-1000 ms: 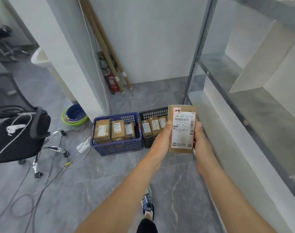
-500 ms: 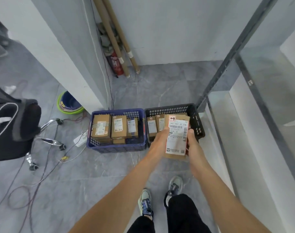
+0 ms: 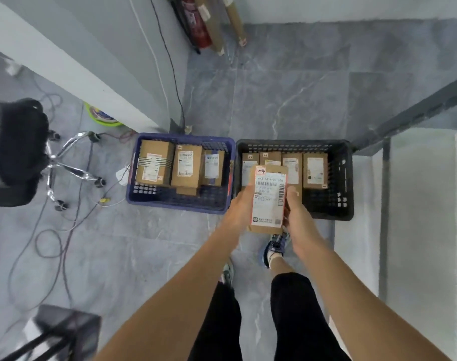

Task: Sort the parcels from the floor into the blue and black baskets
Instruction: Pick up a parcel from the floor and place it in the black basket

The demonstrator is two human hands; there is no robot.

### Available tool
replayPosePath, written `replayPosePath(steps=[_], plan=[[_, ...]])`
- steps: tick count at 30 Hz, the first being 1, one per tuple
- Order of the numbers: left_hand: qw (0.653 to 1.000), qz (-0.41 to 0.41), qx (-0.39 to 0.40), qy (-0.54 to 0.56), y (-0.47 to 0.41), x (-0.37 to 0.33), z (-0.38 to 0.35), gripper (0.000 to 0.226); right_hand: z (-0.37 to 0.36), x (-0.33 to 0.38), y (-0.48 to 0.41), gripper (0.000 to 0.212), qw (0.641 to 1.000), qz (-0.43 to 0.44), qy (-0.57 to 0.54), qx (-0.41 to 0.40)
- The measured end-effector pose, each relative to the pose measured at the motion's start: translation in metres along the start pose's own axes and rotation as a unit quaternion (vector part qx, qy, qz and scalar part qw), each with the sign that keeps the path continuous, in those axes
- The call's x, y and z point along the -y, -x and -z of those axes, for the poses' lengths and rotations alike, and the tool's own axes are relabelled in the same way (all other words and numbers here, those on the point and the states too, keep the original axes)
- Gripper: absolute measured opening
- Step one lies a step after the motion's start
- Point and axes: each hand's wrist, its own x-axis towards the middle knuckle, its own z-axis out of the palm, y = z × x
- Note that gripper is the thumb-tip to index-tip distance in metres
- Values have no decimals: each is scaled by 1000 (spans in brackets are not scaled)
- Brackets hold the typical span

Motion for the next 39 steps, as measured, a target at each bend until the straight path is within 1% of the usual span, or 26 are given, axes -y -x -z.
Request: replayPosePath(steps=[3,6,7,9,10,11,12,13,15,17,18,23,26,27,29,32,34,36,37,39], plan=[[1000,15,-16,-14,-54,1,-7,67,2,1,-51,52,1000,-19,18,16],[998,48,-35,-34,-115,6,-11,84,-1,-3,-103,42,999,-33,29,11],[997,51,-37,-35,-132,6,-11,84,-4,-5,-120,37,999,-39,30,7],[998,37,-37,-40,-162,-1,-8,71,-12,-11,-156,29,998,-52,36,-5],[998,31,-40,-43,-178,-4,-6,67,-15,-14,-174,30,998,-58,34,-9],[997,30,-46,-45,-196,-5,-6,68,-19,-16,-193,33,997,-62,31,-12],[997,35,-48,-48,-213,-3,-5,75,-22,-21,-211,36,997,-66,27,-14],[996,42,-51,-54,-230,-1,-6,87,-26,-24,-228,37,997,-71,25,-17],[995,50,-56,-71,-269,7,-6,107,-31,-32,-260,33,996,-75,27,-26],[992,49,-52,-103,-302,14,-4,114,-37,-40,-288,30,996,-76,33,-32],[991,50,-47,-114,-310,10,-3,114,-40,-44,-302,30,996,-75,35,-28],[988,33,-35,-148,-350,9,-5,89,-48,-57,-350,30,996,-67,49,-36],[986,9,-42,-161,-360,15,-10,64,-50,-62,-369,38,997,-68,43,-22],[986,2,-44,-159,-363,19,-11,60,-51,-62,-373,40,997,-67,42,-17],[986,-15,-37,-161,-370,28,-17,59,-52,-64,-382,41,997,-66,44,-2],[981,-43,-29,-184,-373,29,-21,72,-55,-66,-391,44,998,-61,24,21],[983,-46,-34,-175,-377,28,-22,75,-58,-68,-396,47,998,-56,10,23],[983,-71,-46,-165,-379,28,-20,76,-60,-70,-400,52,999,-47,-7,12],[982,-85,-50,-160,-379,28,-19,72,-60,-70,-402,54,999,-40,-11,9],[984,-81,-42,-151,-376,29,-21,56,-58,-74,-403,56,999,-36,-17,7]])
